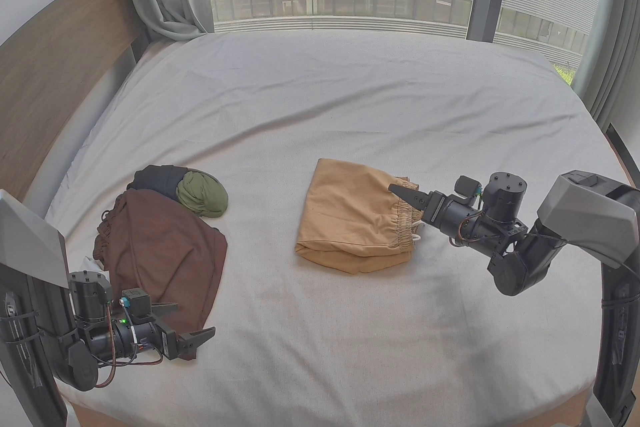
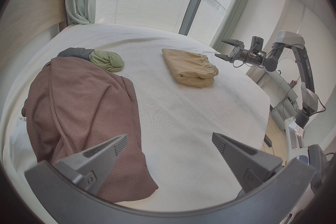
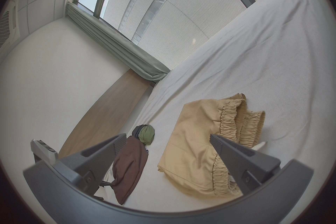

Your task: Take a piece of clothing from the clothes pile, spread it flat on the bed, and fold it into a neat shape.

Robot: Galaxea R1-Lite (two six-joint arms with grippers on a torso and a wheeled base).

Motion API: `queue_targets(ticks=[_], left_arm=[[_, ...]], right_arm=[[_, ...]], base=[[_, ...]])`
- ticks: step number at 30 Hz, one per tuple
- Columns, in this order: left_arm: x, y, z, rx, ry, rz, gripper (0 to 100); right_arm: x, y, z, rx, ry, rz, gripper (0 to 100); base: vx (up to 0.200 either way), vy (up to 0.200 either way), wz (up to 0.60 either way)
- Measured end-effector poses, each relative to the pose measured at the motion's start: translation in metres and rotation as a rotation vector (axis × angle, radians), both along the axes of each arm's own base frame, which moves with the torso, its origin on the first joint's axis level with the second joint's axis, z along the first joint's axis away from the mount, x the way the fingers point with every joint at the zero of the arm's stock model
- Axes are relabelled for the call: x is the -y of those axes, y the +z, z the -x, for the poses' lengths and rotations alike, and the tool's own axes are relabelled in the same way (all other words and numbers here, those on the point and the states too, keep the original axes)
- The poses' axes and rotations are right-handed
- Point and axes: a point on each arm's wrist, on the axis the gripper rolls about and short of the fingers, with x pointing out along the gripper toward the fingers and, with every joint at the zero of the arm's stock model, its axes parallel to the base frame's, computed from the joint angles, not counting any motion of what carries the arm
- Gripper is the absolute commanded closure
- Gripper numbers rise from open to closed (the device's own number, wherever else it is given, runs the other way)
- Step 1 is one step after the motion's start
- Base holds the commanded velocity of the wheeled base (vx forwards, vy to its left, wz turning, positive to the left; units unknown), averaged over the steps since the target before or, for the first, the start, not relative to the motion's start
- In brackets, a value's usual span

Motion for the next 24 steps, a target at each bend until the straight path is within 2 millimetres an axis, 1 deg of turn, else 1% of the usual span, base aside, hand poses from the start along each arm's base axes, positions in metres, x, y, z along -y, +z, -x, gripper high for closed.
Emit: queue_targets(ticks=[3,6,12,16,19,24], left_arm=[[0.000,0.000,0.000,0.002,-0.003,0.000,0],[-0.001,-0.001,-0.001,0.001,-0.003,0.000,0],[-0.001,-0.002,-0.001,-0.002,-0.002,-0.001,0],[-0.001,-0.003,-0.001,-0.005,-0.001,-0.001,0],[-0.001,-0.003,-0.001,-0.007,-0.001,-0.001,0],[-0.001,-0.003,-0.001,-0.008,-0.002,0.000,0]], right_arm=[[-0.010,-0.004,-0.005,-0.005,0.018,0.001,0],[-0.021,-0.014,-0.010,-0.031,0.039,0.009,0],[-0.026,-0.041,-0.020,-0.065,0.037,0.024,0],[-0.020,-0.056,-0.024,-0.086,0.020,0.033,0],[-0.018,-0.063,-0.025,-0.099,0.015,0.038,0],[-0.013,-0.069,-0.025,-0.114,0.006,0.043,0]], base=[[0.000,0.000,0.00],[0.000,0.000,0.00],[0.000,0.000,0.00],[0.000,0.000,0.00],[0.000,0.000,0.00],[0.000,0.000,0.00]])
